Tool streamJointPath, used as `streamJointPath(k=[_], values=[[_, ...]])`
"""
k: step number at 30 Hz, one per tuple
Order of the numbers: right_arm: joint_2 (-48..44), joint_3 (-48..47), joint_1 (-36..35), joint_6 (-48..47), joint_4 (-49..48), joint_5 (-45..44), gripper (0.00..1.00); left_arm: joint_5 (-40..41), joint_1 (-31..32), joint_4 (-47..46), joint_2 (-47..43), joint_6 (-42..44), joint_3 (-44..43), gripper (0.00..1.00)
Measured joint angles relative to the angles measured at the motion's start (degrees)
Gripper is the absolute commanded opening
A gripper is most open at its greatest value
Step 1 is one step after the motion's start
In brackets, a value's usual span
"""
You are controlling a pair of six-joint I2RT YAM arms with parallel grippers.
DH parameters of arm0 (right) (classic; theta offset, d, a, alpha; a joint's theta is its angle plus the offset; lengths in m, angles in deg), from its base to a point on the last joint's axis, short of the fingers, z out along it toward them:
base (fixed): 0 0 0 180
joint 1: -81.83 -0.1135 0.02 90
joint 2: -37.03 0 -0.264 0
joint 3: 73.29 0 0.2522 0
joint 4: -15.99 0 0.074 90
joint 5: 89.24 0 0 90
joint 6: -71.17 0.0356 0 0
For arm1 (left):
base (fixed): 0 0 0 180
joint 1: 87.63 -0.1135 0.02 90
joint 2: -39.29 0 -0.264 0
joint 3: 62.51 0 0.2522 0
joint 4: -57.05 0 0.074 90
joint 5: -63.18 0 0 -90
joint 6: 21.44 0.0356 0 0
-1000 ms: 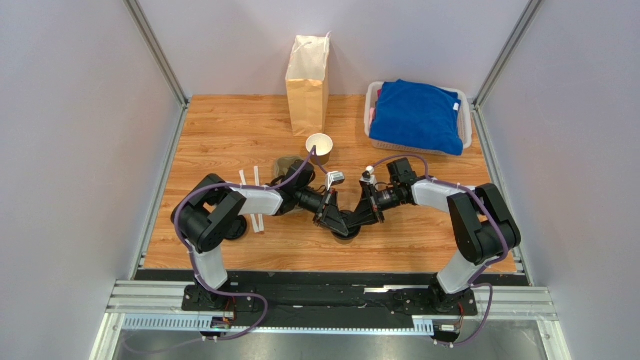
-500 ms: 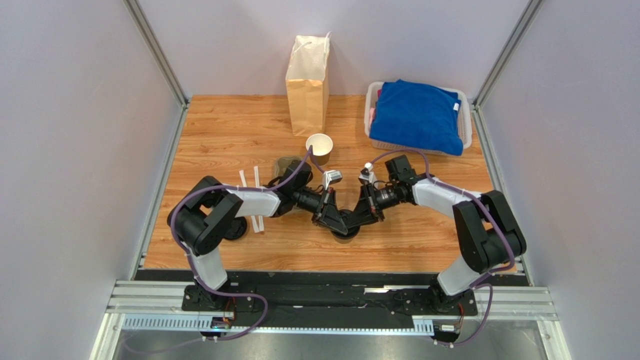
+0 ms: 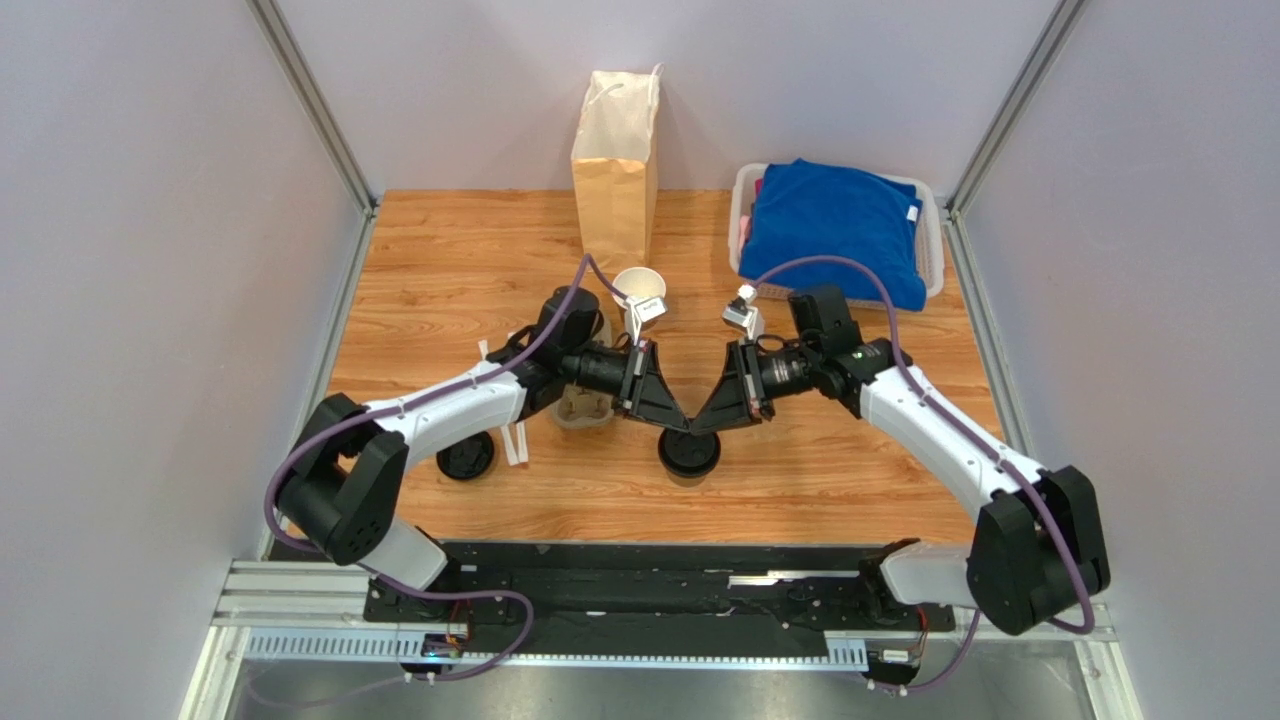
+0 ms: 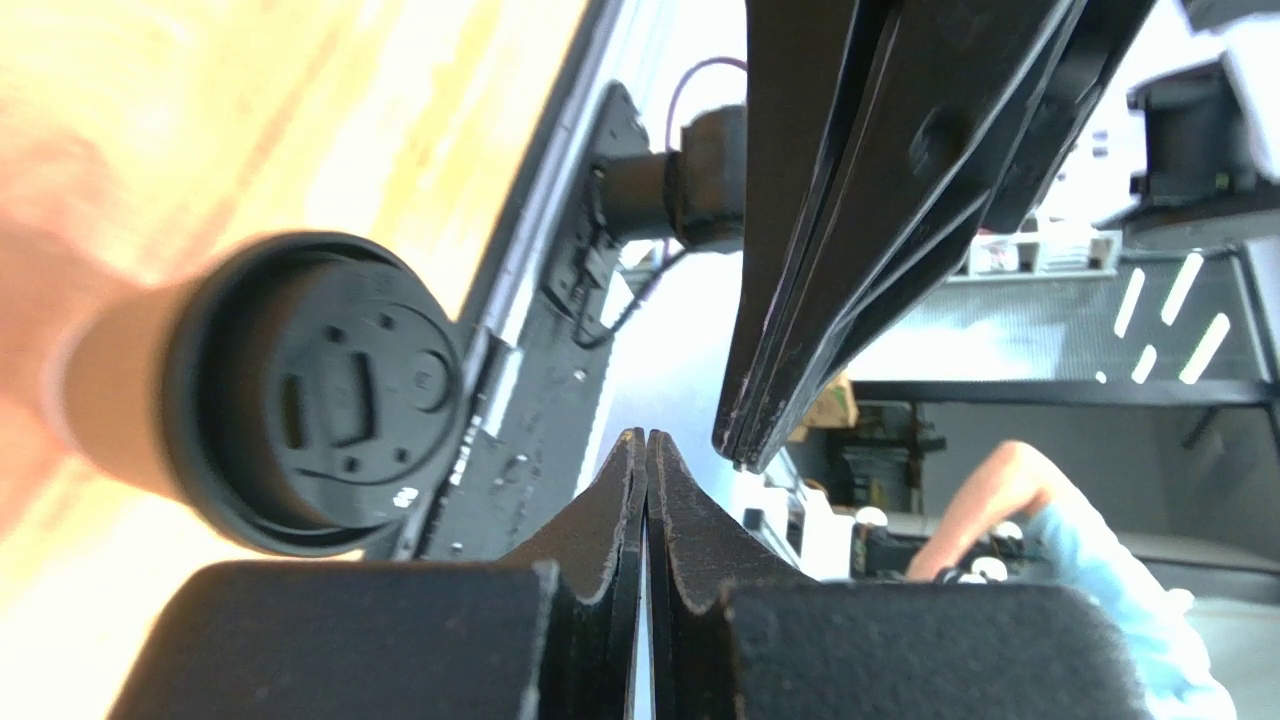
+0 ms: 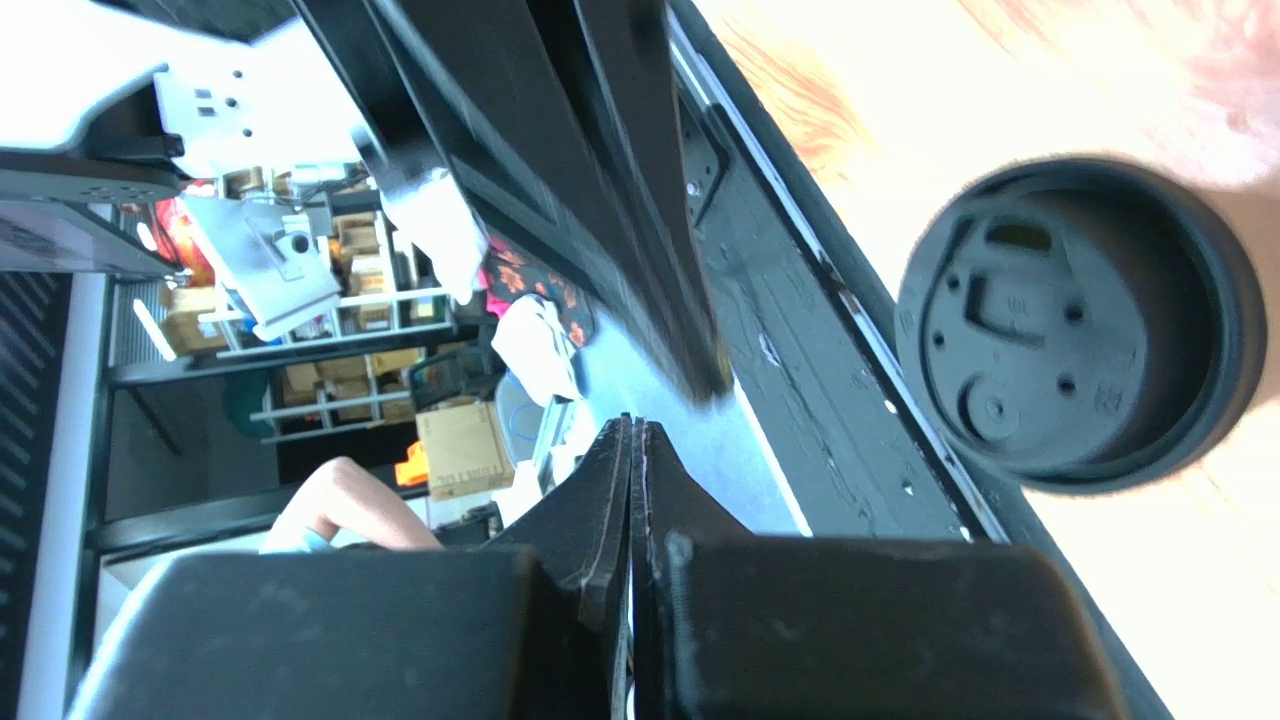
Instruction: Pack the takeout coffee
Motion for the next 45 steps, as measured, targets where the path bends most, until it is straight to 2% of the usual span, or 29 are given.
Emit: streamJointPath(k=[4, 14, 20, 26, 38, 45], values=[[-2.4, 4.8, -0.1, 1.1, -0.8, -1.5, 0.00, 0.6, -0.8, 3.8, 1.5, 3.3, -2.4, 0.05], [4.8, 7.2, -0.5, 1.0, -3.8, -4.9, 0.00, 3.6, -0.8, 7.7, 10.3, 7.1, -3.8, 0.03], [9.9, 7.3, -0.9, -0.9, -4.9, -7.6, 0.00, 2.7, -0.8, 5.6, 13.0, 4.9, -3.8, 0.02], [14.6, 5.0, -0.9, -3.3, -2.8, -4.2, 0.00, 0.9, -1.3, 2.9, 14.6, 2.5, -3.7, 0.01], [15.2, 4.3, -0.9, -5.4, -1.5, -4.0, 0.00, -3.2, -2.6, 0.7, 17.0, -1.3, -3.5, 0.00], [14.1, 3.4, -1.3, -6.0, -0.1, -5.5, 0.00, -3.1, -2.7, -1.9, 15.4, -2.1, -2.2, 0.24]])
